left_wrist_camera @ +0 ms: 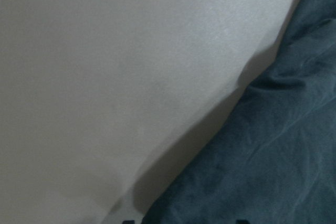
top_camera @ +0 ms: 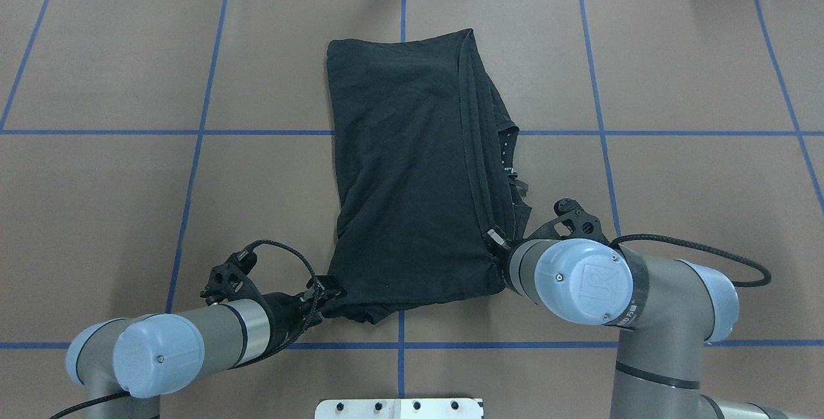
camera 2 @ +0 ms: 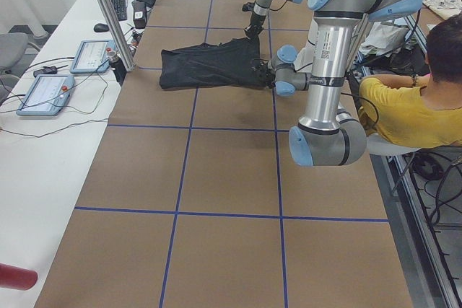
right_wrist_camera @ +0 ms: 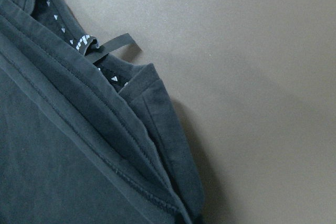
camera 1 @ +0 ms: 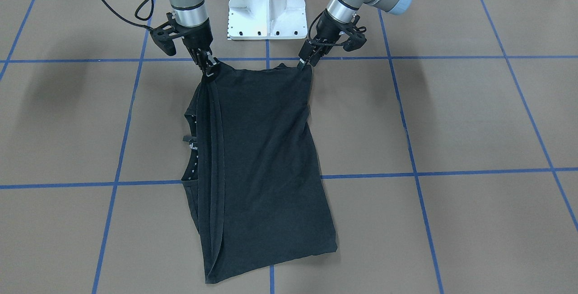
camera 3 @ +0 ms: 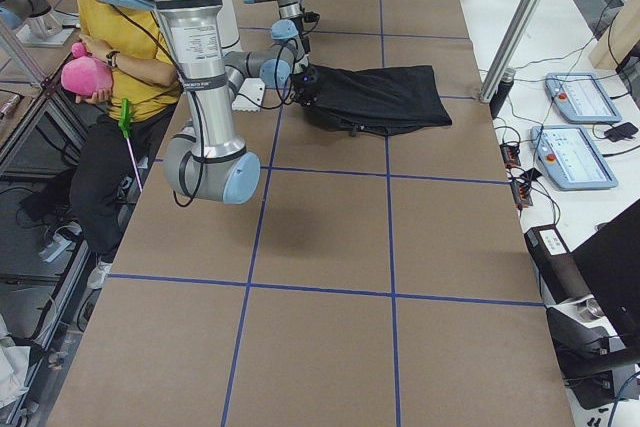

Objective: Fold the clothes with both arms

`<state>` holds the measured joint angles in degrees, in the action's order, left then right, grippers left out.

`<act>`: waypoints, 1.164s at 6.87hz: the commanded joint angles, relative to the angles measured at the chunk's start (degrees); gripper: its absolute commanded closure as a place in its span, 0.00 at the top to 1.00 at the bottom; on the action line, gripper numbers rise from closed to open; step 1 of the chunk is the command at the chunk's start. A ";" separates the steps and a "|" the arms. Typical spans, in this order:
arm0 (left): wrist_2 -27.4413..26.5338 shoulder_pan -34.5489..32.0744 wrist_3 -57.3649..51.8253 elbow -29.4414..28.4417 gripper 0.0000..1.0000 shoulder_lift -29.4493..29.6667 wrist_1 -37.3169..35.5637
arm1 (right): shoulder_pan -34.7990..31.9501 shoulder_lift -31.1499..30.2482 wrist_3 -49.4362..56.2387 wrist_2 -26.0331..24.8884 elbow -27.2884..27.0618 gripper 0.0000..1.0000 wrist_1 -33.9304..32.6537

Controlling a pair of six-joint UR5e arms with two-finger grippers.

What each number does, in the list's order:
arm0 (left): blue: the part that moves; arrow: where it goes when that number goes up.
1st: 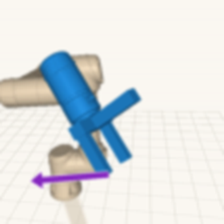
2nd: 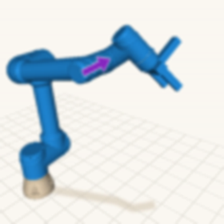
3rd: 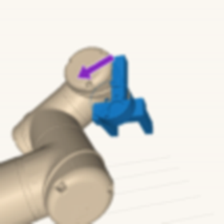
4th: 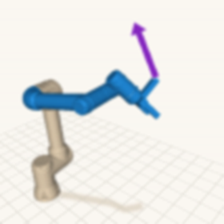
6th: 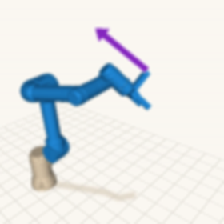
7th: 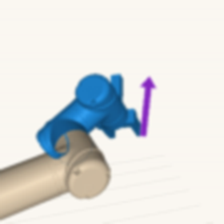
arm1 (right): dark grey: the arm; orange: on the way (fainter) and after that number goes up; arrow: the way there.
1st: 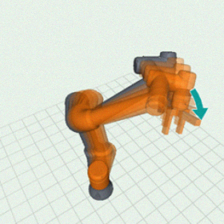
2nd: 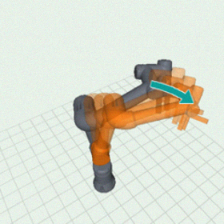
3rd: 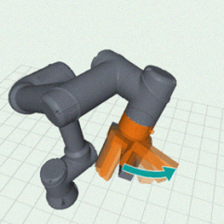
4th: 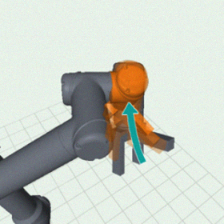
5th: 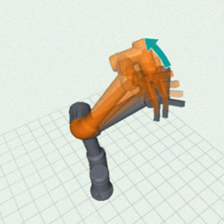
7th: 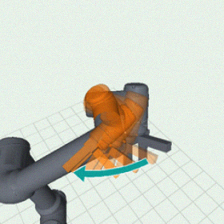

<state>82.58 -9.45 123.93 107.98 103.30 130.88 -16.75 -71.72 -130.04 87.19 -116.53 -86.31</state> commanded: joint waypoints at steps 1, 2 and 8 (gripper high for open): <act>-0.40 0.04 -0.09 -0.49 0.71 0.33 0.26 | -0.04 0.00 -0.04 0.00 -0.18 0.00 0.00; -0.40 0.30 -0.18 -1.71 0.71 0.42 0.26 | -0.04 0.00 0.05 0.00 -0.10 0.00 0.00; 0.12 -0.57 -0.62 1.24 0.00 0.77 -0.27 | -0.04 0.00 -0.04 0.00 -0.62 0.00 -0.09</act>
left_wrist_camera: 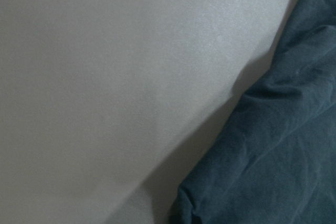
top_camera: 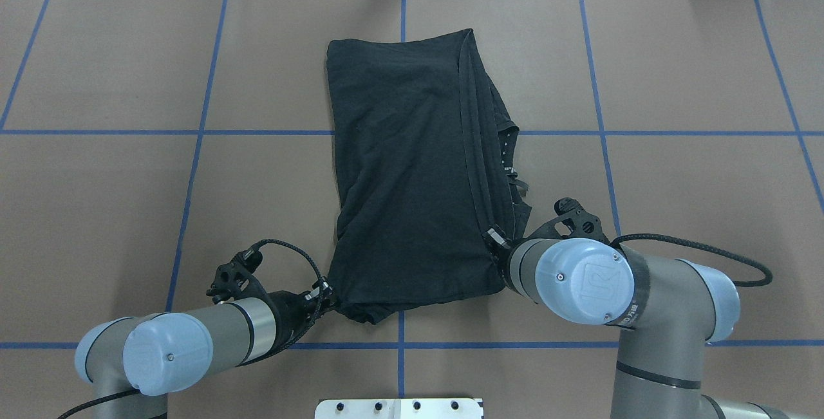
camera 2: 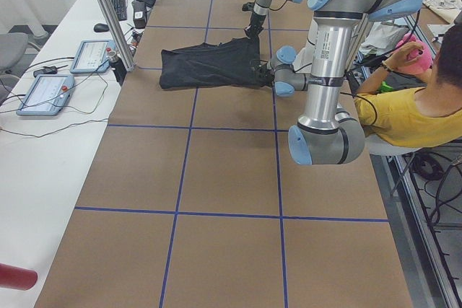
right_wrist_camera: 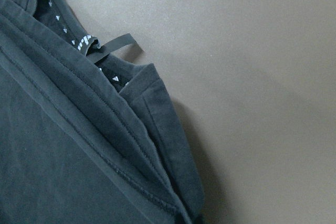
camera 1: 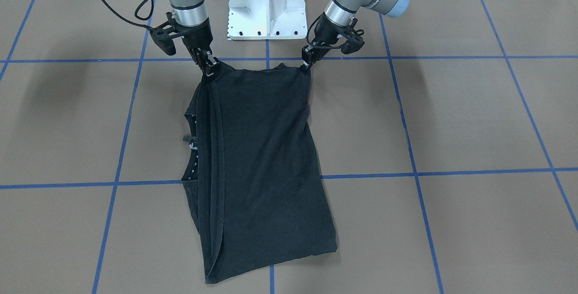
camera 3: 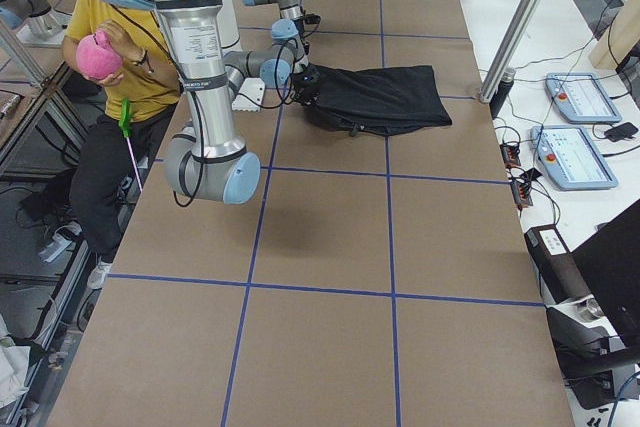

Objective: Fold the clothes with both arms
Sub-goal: 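Lift the near edge with both grippers and fold it away from the robot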

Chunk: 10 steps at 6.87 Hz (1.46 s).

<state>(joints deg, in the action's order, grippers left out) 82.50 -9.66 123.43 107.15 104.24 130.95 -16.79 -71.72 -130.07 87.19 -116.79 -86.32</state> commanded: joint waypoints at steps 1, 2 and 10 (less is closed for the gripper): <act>0.29 -0.80 -0.39 6.63 0.00 -2.09 -1.74 | 0.35 -1.91 -0.36 1.65 -3.15 0.00 -0.07; 1.34 -0.80 -0.48 11.80 0.00 -4.28 -3.84 | 1.74 -6.37 -0.71 3.50 -8.57 0.00 -0.07; 14.00 -25.91 -11.00 -3.47 0.00 17.02 -10.19 | -25.02 5.48 5.85 30.31 3.16 0.00 -0.16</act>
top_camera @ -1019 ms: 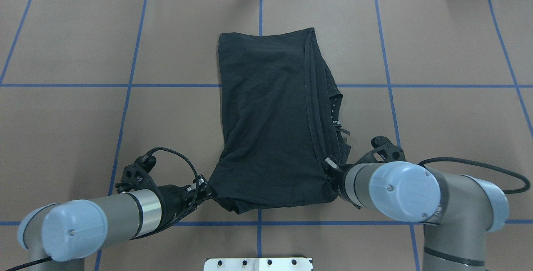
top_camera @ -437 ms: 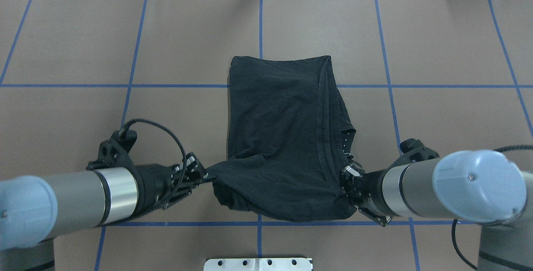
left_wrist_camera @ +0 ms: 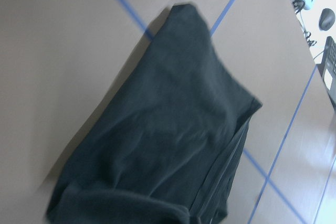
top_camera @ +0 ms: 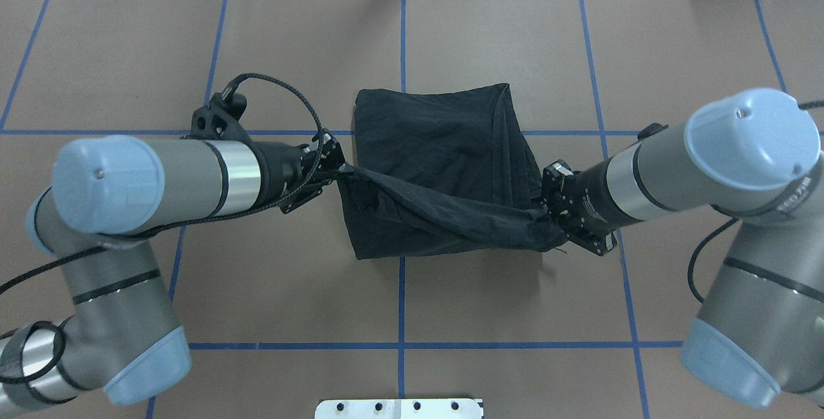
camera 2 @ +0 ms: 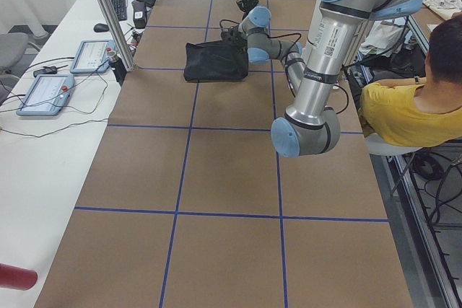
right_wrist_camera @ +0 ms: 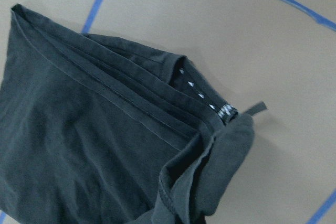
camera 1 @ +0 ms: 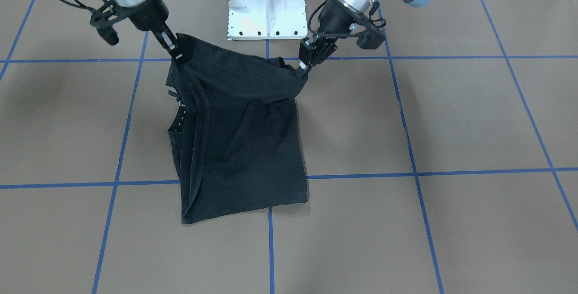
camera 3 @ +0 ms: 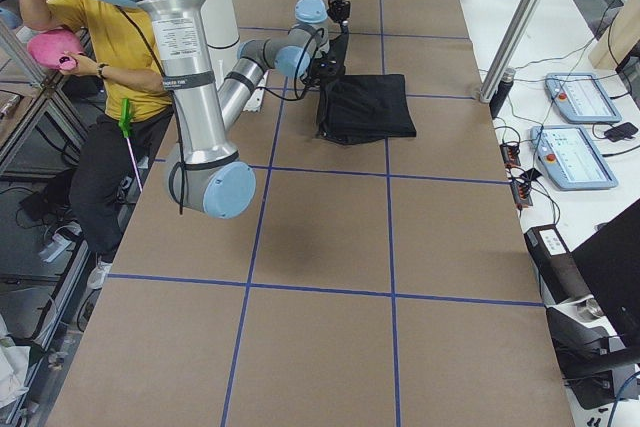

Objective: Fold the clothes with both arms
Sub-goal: 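Lift the near edge with both grippers and fold it away from the robot, then release the folded edge and raise both grippers away from the shirt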

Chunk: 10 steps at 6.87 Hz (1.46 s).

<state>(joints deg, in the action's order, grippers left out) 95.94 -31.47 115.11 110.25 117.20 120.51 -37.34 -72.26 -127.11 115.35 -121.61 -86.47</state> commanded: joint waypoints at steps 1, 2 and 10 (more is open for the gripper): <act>0.39 -6.13 -6.35 -13.24 0.00 7.13 0.95 | -6.84 10.69 7.79 2.77 16.06 0.00 0.43; 0.30 -7.54 -8.22 -22.01 0.00 10.38 3.48 | -8.69 15.96 13.06 2.78 25.10 0.00 0.69; 3.98 -14.32 -16.31 -39.51 1.00 16.40 18.44 | -11.10 24.41 26.21 3.13 42.06 1.00 10.72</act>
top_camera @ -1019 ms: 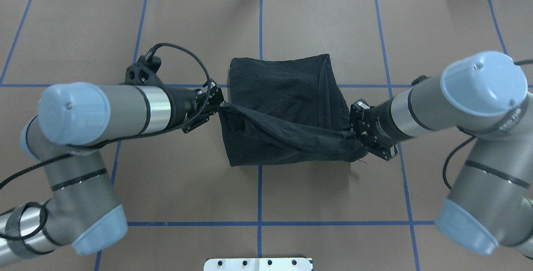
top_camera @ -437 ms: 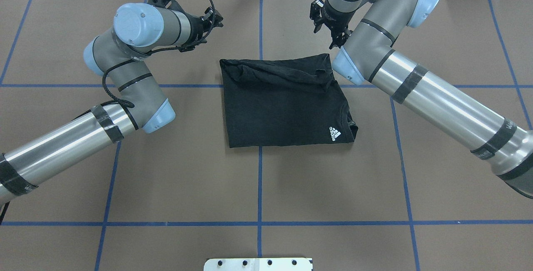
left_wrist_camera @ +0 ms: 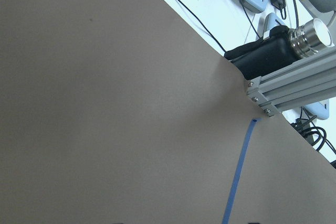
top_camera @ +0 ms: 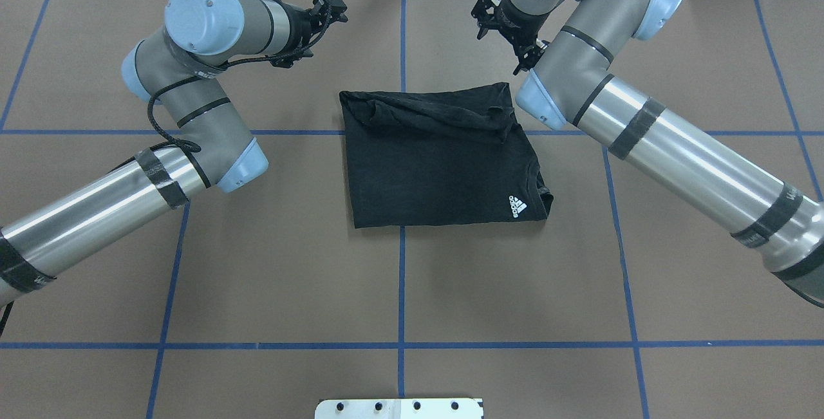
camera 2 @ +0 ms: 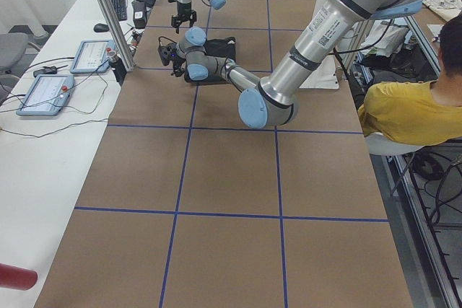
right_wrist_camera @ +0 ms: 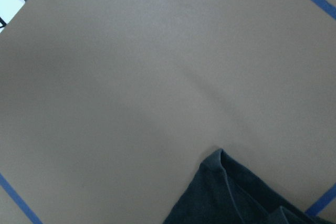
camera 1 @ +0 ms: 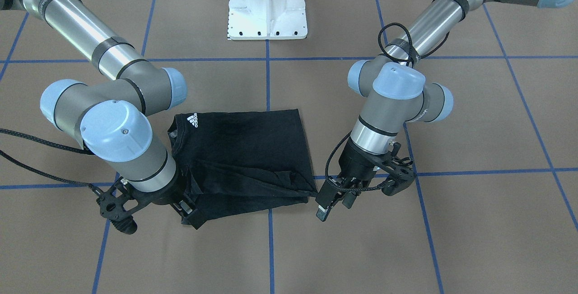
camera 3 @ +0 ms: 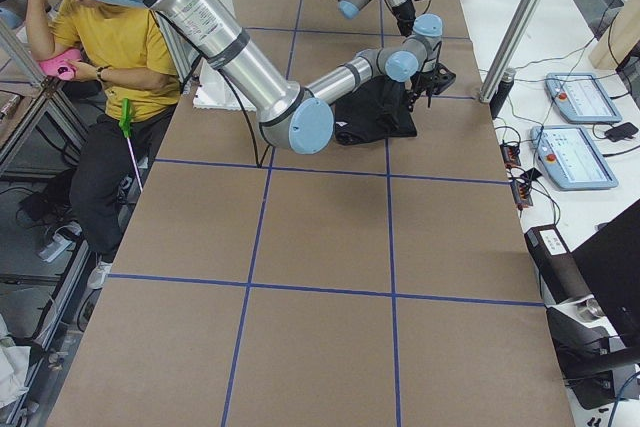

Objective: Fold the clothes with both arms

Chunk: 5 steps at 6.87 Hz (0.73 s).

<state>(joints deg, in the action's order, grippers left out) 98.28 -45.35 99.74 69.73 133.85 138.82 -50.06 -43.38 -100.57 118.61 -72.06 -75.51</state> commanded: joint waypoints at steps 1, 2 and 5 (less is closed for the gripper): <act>1.56 -0.62 -2.77 3.02 0.99 -0.78 -0.13 | 5.11 -11.13 -0.33 -0.66 -16.62 1.00 -0.25; 1.39 -0.62 -2.79 5.65 0.89 -2.61 -0.13 | 6.98 -13.81 -0.41 -2.40 -21.06 1.00 -0.43; 1.21 -0.79 -2.71 17.25 0.83 -10.34 -0.22 | 14.81 -13.67 -1.91 -8.38 -20.51 0.00 -2.28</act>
<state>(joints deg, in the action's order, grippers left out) 99.51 -46.07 96.99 82.97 126.21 138.62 -37.39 -57.26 -102.50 112.17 -93.54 -77.74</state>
